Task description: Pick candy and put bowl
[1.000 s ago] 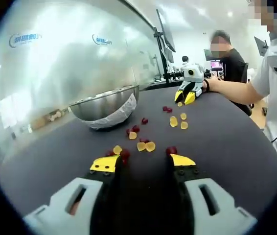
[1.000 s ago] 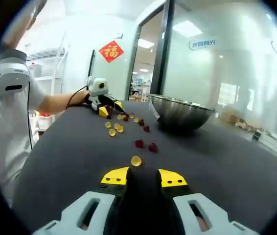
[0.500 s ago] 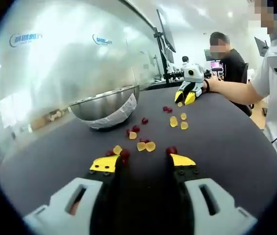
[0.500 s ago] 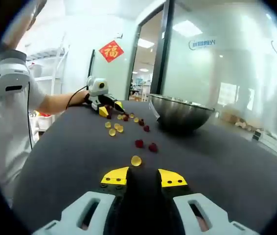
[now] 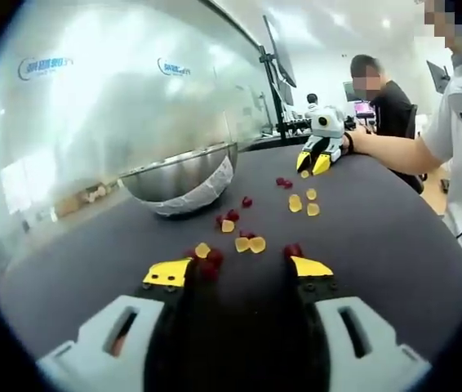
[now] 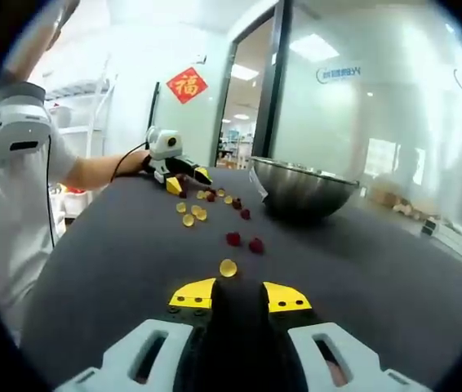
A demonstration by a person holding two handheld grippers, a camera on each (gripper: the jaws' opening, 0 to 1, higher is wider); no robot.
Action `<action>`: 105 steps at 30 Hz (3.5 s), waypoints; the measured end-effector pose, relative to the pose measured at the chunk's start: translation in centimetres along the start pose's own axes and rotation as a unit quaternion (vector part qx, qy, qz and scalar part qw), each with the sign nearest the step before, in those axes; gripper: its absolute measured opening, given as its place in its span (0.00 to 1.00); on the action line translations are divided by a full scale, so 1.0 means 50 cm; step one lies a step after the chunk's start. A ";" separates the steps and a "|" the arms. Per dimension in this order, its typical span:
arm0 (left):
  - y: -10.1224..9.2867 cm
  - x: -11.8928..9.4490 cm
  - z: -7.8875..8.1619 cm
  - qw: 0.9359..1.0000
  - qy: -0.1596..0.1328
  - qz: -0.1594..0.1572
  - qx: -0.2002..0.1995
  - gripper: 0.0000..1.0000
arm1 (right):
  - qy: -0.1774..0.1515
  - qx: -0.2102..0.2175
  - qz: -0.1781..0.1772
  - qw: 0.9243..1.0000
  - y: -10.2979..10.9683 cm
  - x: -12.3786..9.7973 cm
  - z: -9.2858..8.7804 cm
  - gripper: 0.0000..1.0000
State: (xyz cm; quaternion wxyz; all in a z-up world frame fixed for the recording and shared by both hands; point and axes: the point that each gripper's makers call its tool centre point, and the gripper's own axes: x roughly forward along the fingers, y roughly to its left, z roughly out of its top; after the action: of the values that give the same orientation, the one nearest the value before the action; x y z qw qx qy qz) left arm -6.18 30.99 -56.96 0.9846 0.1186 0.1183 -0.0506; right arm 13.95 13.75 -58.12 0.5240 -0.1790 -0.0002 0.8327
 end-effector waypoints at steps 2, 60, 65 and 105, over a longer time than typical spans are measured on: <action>0.000 0.000 0.000 1.000 0.000 0.000 -0.001 0.39 | 0.000 -0.001 -0.001 1.000 0.000 0.000 0.000 0.16; 0.029 0.025 -0.019 0.999 0.026 -0.022 -0.036 0.02 | 0.021 0.042 0.024 0.999 -0.011 0.036 0.004 0.17; 0.028 0.024 -0.018 0.999 0.024 -0.021 -0.032 0.02 | 0.025 0.042 0.043 0.998 -0.007 0.049 0.009 0.17; 0.178 0.226 0.262 0.988 -0.131 0.048 -0.067 0.14 | 0.001 -0.006 0.066 0.998 0.027 0.066 0.023 0.04</action>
State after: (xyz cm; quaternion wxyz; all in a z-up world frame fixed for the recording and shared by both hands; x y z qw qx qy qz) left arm 8.79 35.58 -45.39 0.9986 0.0505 -0.0147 -0.0105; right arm 11.15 16.23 -58.27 0.4663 -0.1824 0.0067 0.8656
